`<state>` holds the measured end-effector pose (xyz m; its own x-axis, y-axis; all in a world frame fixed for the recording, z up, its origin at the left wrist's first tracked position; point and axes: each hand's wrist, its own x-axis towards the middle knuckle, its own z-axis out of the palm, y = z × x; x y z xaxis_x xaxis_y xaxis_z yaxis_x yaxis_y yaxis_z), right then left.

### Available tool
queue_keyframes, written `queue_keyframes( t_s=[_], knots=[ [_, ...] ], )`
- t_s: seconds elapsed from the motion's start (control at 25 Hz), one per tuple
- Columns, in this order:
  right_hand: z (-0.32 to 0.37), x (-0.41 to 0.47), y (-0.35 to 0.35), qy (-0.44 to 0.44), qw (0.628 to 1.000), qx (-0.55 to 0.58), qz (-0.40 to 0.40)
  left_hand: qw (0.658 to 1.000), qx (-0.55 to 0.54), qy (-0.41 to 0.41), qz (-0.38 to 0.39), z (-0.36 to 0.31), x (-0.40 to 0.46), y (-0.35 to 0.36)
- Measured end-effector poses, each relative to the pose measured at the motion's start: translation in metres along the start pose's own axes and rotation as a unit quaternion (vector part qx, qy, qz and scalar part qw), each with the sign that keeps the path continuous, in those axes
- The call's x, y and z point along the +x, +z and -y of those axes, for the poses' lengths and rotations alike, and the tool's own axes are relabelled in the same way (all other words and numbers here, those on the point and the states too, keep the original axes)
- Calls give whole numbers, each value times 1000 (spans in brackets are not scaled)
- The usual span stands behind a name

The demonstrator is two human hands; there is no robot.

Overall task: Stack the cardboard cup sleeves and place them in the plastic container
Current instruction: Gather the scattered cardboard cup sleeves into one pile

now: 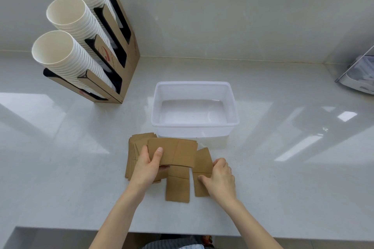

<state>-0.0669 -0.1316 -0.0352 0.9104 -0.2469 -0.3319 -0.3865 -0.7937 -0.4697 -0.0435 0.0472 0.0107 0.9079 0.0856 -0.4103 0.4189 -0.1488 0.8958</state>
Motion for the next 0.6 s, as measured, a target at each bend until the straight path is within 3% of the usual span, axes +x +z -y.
queue_keyframes(
  t_s=[0.16,0.36,0.48,0.6],
  knots=[
    [-6,2,-15,39,970,239,-12,1000,3,-7,7,1,3,1],
    [-10,6,-46,7,895,430,-117,1000,4,-14,22,-1,4,3],
    [-2,5,-63,-47,862,499,-78,999,4,-9,30,-2,5,6],
    [11,4,-70,-109,887,448,22,999,-1,-7,44,-3,4,10]
  ],
)
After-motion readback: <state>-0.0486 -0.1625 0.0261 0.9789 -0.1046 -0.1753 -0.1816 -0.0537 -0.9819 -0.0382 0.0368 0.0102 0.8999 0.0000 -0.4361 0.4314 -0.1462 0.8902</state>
